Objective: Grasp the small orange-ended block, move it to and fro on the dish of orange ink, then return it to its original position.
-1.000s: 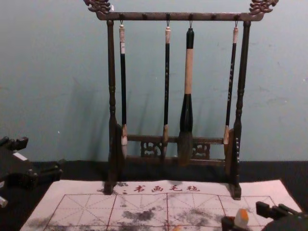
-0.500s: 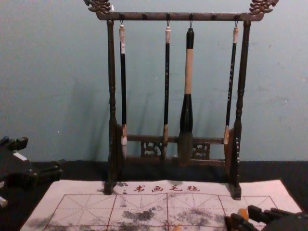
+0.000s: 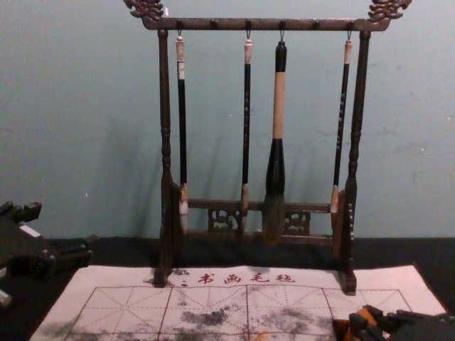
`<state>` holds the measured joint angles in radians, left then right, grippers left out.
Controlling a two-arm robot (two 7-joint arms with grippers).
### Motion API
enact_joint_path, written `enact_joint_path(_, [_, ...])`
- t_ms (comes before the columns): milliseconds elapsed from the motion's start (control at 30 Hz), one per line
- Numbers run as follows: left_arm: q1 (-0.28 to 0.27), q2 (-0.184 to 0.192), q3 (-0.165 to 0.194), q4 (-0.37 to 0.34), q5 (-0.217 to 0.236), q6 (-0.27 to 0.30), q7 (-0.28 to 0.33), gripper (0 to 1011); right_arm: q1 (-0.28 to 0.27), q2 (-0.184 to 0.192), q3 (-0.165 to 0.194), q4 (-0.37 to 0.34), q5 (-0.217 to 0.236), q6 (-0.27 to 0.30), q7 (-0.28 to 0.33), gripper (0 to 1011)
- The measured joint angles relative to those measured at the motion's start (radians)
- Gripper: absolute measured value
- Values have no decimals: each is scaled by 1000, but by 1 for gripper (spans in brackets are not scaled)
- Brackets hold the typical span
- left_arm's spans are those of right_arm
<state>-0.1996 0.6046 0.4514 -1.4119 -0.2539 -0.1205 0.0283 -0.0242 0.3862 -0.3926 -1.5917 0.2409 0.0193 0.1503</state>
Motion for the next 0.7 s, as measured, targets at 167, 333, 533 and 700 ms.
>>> enact_joint_path(167, [0,0,0,0,0,0,0,1001,0,0,0,0,0,0,0,139])
enact_joint_path(333, [0,0,0,0,0,0,0,1001,0,0,0,0,0,0,0,139])
enact_joint_path(533, [0,0,0,0,0,0,0,1001,0,0,0,0,0,0,0,139])
enact_joint_path(700, [0,0,0,0,0,0,0,1001,-2,-1,9,-9,-1,16,18,139])
